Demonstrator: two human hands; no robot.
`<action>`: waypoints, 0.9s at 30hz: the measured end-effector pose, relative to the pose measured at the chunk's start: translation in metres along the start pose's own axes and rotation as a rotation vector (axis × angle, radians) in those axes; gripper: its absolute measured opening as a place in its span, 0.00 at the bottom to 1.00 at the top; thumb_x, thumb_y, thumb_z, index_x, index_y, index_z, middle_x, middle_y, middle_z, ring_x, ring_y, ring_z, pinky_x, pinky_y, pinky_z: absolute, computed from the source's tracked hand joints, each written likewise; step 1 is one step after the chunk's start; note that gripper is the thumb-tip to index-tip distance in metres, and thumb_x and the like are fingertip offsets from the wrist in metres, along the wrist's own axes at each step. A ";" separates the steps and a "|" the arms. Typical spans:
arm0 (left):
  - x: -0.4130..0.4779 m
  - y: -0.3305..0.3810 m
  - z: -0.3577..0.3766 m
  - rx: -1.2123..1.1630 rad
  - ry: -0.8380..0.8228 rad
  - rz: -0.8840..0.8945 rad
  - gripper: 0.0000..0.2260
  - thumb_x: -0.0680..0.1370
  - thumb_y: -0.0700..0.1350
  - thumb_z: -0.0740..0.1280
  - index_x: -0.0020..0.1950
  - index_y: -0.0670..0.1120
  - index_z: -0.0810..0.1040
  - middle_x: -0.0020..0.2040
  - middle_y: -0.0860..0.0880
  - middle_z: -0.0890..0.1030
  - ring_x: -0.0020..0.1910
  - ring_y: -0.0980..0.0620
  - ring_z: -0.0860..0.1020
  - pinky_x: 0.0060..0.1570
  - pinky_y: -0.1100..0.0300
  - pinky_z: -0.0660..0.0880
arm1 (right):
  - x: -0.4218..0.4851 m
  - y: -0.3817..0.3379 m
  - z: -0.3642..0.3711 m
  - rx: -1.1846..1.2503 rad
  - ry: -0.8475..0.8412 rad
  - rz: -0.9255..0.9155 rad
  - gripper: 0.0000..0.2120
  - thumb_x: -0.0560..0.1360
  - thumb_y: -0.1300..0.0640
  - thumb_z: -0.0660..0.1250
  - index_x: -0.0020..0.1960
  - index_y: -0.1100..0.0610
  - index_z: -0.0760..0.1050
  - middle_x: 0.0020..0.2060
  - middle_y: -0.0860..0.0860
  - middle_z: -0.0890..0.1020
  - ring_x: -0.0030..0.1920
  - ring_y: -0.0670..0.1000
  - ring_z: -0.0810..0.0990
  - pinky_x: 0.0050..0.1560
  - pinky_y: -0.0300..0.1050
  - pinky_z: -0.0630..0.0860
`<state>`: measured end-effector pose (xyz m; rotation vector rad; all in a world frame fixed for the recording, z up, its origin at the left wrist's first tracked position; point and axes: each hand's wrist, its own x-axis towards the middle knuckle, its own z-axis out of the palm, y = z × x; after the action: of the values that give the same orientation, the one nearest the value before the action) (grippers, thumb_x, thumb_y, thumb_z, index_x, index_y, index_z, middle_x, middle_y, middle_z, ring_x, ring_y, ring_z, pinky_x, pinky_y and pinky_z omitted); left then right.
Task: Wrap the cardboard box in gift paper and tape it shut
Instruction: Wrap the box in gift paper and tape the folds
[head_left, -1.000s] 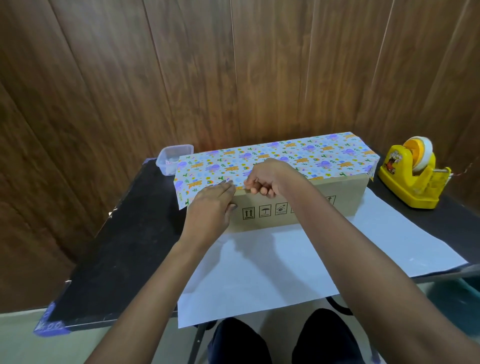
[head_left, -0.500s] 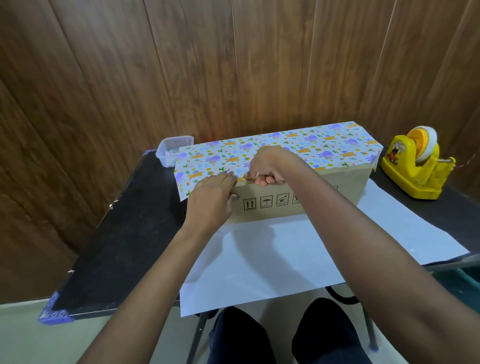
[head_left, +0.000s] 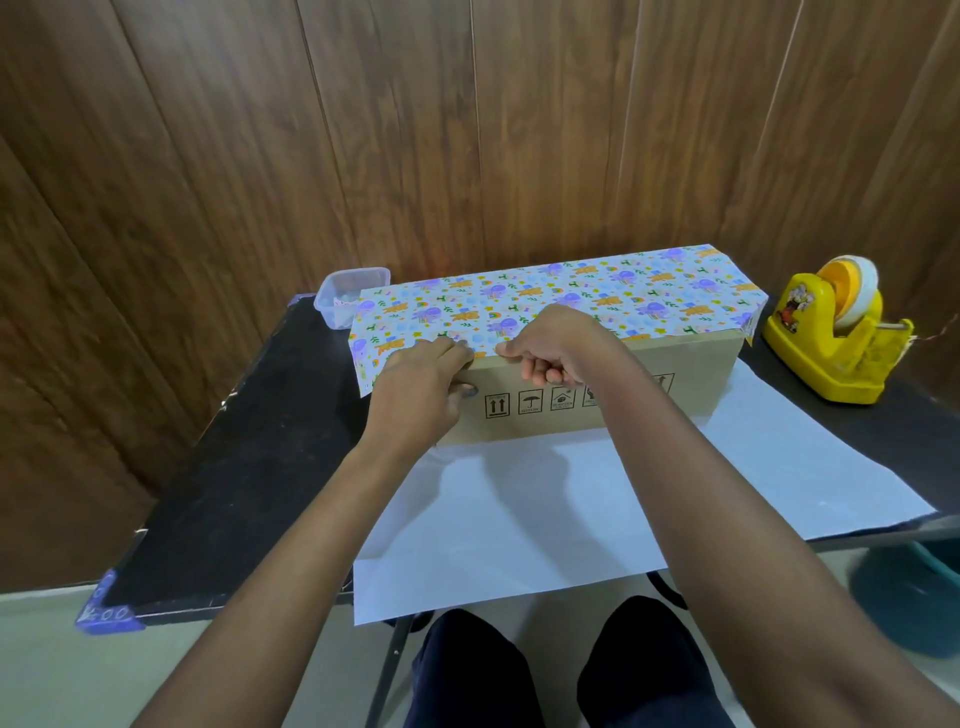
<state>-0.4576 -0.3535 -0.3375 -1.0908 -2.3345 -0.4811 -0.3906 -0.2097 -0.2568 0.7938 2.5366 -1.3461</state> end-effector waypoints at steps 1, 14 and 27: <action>0.000 0.000 -0.001 -0.009 -0.006 -0.006 0.12 0.70 0.42 0.72 0.53 0.42 0.78 0.49 0.46 0.80 0.48 0.42 0.77 0.48 0.51 0.69 | 0.000 0.000 -0.001 -0.002 -0.012 0.003 0.19 0.80 0.53 0.60 0.32 0.59 0.66 0.10 0.49 0.67 0.10 0.44 0.59 0.17 0.24 0.56; 0.006 0.018 -0.011 0.140 -0.106 -0.008 0.17 0.74 0.49 0.70 0.61 0.48 0.76 0.51 0.46 0.76 0.51 0.43 0.74 0.48 0.50 0.67 | -0.002 0.030 -0.007 0.138 -0.037 -0.164 0.12 0.74 0.58 0.69 0.35 0.63 0.74 0.21 0.53 0.79 0.17 0.46 0.73 0.21 0.31 0.66; 0.012 0.044 -0.003 0.189 -0.226 -0.016 0.21 0.80 0.52 0.59 0.70 0.43 0.66 0.70 0.49 0.67 0.65 0.48 0.70 0.50 0.53 0.70 | -0.062 0.144 0.016 -1.000 -0.125 -0.384 0.21 0.73 0.54 0.66 0.65 0.56 0.68 0.67 0.51 0.68 0.66 0.54 0.67 0.62 0.48 0.67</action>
<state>-0.4283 -0.3207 -0.3242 -1.0847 -2.5244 -0.1439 -0.2649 -0.1805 -0.3461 0.0213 2.8116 -0.0376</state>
